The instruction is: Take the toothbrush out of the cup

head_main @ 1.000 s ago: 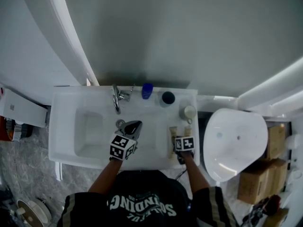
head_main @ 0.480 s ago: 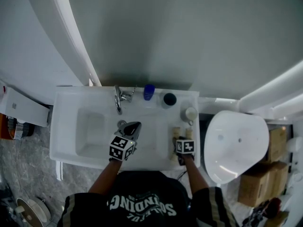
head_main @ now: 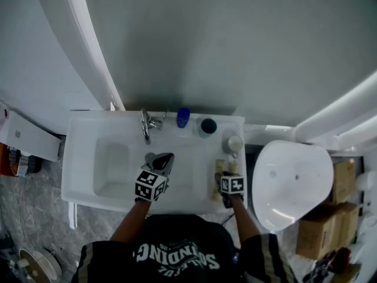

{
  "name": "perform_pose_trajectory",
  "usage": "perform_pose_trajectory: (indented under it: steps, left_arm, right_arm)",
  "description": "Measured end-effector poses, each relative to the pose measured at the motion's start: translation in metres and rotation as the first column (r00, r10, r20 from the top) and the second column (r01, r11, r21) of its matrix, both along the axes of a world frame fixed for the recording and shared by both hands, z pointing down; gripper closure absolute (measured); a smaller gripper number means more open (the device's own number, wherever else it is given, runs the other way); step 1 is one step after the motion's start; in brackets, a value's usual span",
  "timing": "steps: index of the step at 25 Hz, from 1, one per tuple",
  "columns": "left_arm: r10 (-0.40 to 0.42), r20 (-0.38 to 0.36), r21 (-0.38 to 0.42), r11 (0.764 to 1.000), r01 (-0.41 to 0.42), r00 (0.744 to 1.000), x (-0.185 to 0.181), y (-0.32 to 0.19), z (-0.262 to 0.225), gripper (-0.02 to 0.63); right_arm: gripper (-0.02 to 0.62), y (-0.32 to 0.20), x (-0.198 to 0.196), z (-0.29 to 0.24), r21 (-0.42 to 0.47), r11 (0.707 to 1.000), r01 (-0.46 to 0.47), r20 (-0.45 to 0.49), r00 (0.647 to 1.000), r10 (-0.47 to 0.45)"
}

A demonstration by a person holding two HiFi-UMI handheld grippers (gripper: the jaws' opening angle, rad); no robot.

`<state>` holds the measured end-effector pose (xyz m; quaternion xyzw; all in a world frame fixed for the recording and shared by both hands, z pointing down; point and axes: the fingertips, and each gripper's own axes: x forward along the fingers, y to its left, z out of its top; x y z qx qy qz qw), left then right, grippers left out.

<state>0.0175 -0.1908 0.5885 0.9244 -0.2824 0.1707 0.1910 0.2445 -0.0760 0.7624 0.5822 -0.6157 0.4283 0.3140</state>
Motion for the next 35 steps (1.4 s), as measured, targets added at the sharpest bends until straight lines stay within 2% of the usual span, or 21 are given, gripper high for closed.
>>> perform_pose_trajectory:
  steps: [6,11,12,17,19,21,26,29,35]
  left_arm:
    - [-0.008,-0.005,0.010,1.000,0.008,1.000,-0.003,0.001,-0.005,0.607]
    - [-0.024,-0.008,0.020,1.000,0.024,1.000,-0.011,-0.002,-0.008,0.609]
    - [-0.028,-0.009,0.023,0.999,0.028,1.000,-0.014,-0.003,-0.008,0.608]
    - [-0.051,-0.008,0.045,0.998,0.051,0.999,-0.027,-0.011,-0.013,0.609]
    - [-0.058,-0.005,0.056,0.997,0.058,0.998,-0.034,-0.014,-0.016,0.609]
    - [-0.066,-0.003,0.069,0.995,0.066,0.998,-0.040,-0.016,-0.020,0.609]
    - [-0.103,-0.009,0.103,0.989,0.104,0.995,-0.058,-0.028,-0.032,0.609]
    - [-0.121,-0.018,0.136,0.983,0.122,0.993,-0.065,-0.036,-0.046,0.609]
    - [-0.143,-0.035,0.202,0.968,0.147,0.989,-0.077,-0.045,-0.076,0.608]
  right_arm:
    - [0.416,-0.002,0.003,0.004,0.012,1.000,-0.023,0.005,1.000,0.023]
    - [0.416,-0.022,-0.012,-0.027,0.116,0.993,-0.021,0.029,0.999,0.018]
    - [0.424,-0.026,-0.017,-0.035,0.139,0.990,-0.016,0.027,1.000,0.012]
    - [0.564,-0.055,-0.046,-0.081,0.278,0.960,0.026,-0.018,1.000,-0.022]
    - [0.597,-0.067,-0.063,-0.101,0.346,0.937,0.047,-0.016,0.999,-0.044]
    - [0.597,-0.077,-0.083,-0.121,0.417,0.906,0.070,-0.014,0.997,-0.070]
    - [0.598,-0.100,-0.123,-0.176,0.590,0.801,0.099,-0.009,0.993,-0.116]
    - [0.598,-0.113,-0.138,-0.207,0.650,0.752,0.112,-0.008,0.990,-0.140]
    - [0.598,-0.129,-0.150,-0.266,0.761,0.633,0.142,-0.048,0.985,-0.163]
